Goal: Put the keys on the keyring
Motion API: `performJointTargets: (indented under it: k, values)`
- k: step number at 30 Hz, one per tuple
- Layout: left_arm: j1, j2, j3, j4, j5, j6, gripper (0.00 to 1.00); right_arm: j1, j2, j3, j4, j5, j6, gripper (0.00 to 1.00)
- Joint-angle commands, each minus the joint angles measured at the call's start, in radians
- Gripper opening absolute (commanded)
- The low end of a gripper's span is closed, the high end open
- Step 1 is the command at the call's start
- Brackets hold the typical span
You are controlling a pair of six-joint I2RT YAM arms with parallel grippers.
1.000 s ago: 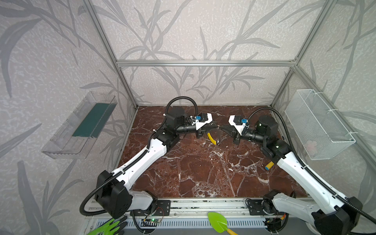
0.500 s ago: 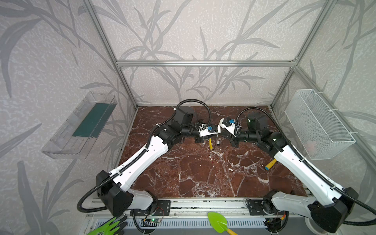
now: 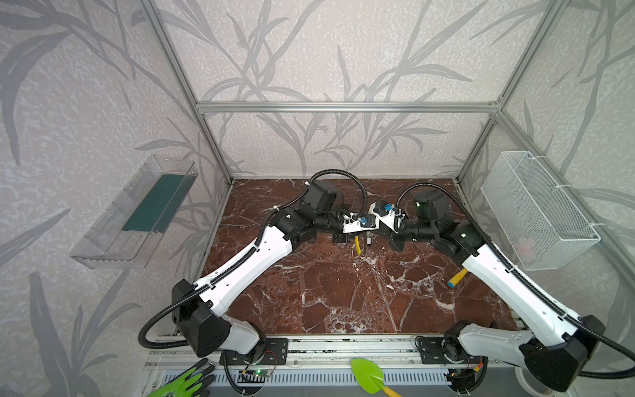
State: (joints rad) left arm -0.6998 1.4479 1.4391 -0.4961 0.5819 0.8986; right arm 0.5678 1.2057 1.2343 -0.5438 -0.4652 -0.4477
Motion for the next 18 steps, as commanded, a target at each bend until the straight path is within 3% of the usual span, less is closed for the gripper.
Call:
performJointTargets:
  k: [1,6,17,18]
  values:
    - [-0.004,0.018,0.030,-0.020,-0.004,0.014,0.18,0.012,-0.004,0.028,0.016,-0.010,-0.015,0.00]
    - [-0.006,0.031,0.031,-0.029,-0.003,0.010,0.07,0.013,-0.025,0.011,0.083,-0.017,0.012,0.00]
    - [-0.004,0.048,0.054,-0.060,-0.031,0.018,0.00,0.011,-0.069,-0.048,0.172,0.009,0.017,0.00]
    - [-0.004,0.046,0.053,-0.054,-0.031,0.011,0.00,0.011,-0.076,-0.057,0.185,0.024,0.018,0.04]
